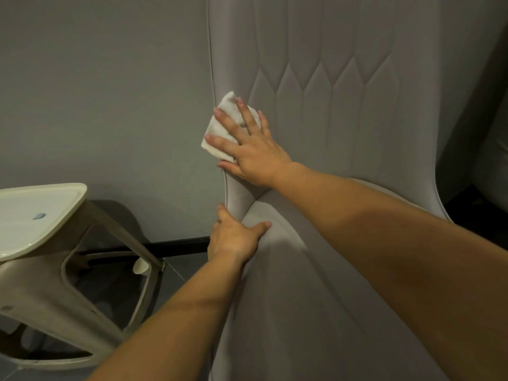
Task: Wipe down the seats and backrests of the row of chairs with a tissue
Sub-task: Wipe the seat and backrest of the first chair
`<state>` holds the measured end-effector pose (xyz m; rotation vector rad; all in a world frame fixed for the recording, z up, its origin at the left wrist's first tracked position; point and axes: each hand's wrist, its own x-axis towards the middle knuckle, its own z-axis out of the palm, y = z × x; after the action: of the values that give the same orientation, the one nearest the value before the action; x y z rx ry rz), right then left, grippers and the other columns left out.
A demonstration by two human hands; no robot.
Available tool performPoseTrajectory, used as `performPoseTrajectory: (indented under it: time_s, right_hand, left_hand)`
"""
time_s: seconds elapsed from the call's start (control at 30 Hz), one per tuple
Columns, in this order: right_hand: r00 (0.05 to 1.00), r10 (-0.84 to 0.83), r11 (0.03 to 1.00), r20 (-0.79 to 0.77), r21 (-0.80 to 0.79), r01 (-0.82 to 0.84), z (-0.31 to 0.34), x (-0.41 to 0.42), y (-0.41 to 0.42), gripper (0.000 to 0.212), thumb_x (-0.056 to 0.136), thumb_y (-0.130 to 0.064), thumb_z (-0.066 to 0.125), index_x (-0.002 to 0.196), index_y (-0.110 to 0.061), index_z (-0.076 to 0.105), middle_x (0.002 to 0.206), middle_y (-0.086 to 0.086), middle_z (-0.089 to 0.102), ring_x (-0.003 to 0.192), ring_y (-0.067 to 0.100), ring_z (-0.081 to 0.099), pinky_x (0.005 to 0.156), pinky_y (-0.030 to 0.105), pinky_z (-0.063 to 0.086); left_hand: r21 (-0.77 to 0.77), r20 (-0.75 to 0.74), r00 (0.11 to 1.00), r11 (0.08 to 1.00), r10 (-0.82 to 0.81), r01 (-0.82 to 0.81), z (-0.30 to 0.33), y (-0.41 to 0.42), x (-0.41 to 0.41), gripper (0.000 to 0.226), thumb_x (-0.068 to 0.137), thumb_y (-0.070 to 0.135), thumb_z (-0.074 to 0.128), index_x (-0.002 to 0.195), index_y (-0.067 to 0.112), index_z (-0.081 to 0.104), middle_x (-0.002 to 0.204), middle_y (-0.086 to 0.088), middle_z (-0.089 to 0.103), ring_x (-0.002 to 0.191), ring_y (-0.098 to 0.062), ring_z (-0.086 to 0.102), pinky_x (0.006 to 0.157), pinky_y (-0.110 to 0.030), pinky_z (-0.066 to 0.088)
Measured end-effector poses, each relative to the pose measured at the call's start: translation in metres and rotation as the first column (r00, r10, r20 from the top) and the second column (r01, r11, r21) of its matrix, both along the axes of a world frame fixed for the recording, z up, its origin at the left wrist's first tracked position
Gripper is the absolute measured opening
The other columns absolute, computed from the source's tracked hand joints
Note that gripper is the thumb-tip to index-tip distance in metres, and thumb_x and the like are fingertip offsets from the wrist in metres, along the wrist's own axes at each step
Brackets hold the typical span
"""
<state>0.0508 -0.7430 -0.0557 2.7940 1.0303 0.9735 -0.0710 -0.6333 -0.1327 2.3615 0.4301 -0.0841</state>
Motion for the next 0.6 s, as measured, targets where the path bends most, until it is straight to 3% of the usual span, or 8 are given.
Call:
performPoseTrajectory:
  time_s: [0.07,0.17,0.3,0.43,0.53,0.6]
  right_hand:
    - [0.998,0.055,0.998,0.043,-0.022,-0.054,-0.005,0.002,-0.009,0.055,0.100,-0.055,0.039,0.152,-0.041,0.031,0.167,0.005,0.009,0.150,0.046,-0.004,0.114,0.072,0.011]
    - [0.986,0.135,0.991,0.093,-0.015,-0.134,-0.026,0.003,-0.028,0.052,0.103,-0.043,0.047,0.153,-0.036,0.034,0.165,0.010,0.019,0.150,0.047,0.007,0.112,0.069,0.022]
    - [0.985,0.169,0.985,0.041,-0.036,-0.168,-0.050,0.003,-0.060,0.056,0.100,-0.025,0.045,0.154,-0.033,0.032,0.165,0.010,0.019,0.150,0.043,0.014,0.111,0.058,0.036]
    - [0.985,0.008,0.982,-0.170,-0.186,-0.040,-0.068,-0.005,-0.100,0.064,0.100,-0.019,0.045,0.155,-0.041,0.022,0.168,0.000,0.006,0.152,0.034,0.012,0.100,0.053,0.040]
    - [0.913,-0.169,0.946,-0.372,-0.322,0.044,-0.067,-0.010,-0.131,0.059,0.103,-0.017,0.037,0.153,-0.046,0.024,0.167,-0.012,-0.008,0.153,0.020,-0.003,0.100,0.050,0.038]
    - [0.862,-0.235,0.934,-0.450,-0.351,0.071,-0.058,-0.013,-0.132,0.063,0.098,-0.015,0.041,0.152,-0.046,0.028,0.166,-0.015,-0.005,0.152,0.017,-0.002,0.098,0.050,0.040]
  left_hand:
    - [-0.067,-0.059,0.997,0.997,0.040,-0.044,-0.001,0.010,0.014,0.097,0.073,0.070,0.066,0.144,0.017,0.026,0.134,-0.011,0.053,0.114,-0.035,0.055,0.089,-0.044,0.048]
    - [-0.027,-0.083,0.996,0.999,0.036,-0.038,-0.006,0.017,0.027,0.077,0.083,0.070,0.055,0.128,0.008,0.049,0.125,-0.015,0.059,0.106,-0.034,0.057,0.083,-0.039,0.048]
    - [0.103,0.086,0.992,0.990,0.088,-0.097,-0.012,0.012,0.023,0.069,0.085,0.073,0.048,0.117,0.012,0.053,0.112,-0.012,0.064,0.094,-0.031,0.058,0.067,-0.035,0.038]
    - [0.130,0.108,0.990,0.986,0.092,-0.106,-0.012,0.012,0.024,0.072,0.084,0.075,0.047,0.118,0.012,0.055,0.112,-0.012,0.064,0.101,-0.034,0.059,0.067,-0.034,0.035]
    - [0.137,0.121,0.989,0.986,0.082,-0.099,-0.014,0.012,0.026,0.074,0.084,0.075,0.047,0.119,0.010,0.055,0.113,-0.014,0.064,0.102,-0.036,0.058,0.068,-0.035,0.035]
    - [0.152,0.129,0.989,0.984,0.078,-0.097,-0.015,0.012,0.026,0.073,0.085,0.074,0.046,0.119,0.009,0.054,0.113,-0.015,0.064,0.102,-0.036,0.058,0.068,-0.035,0.035]
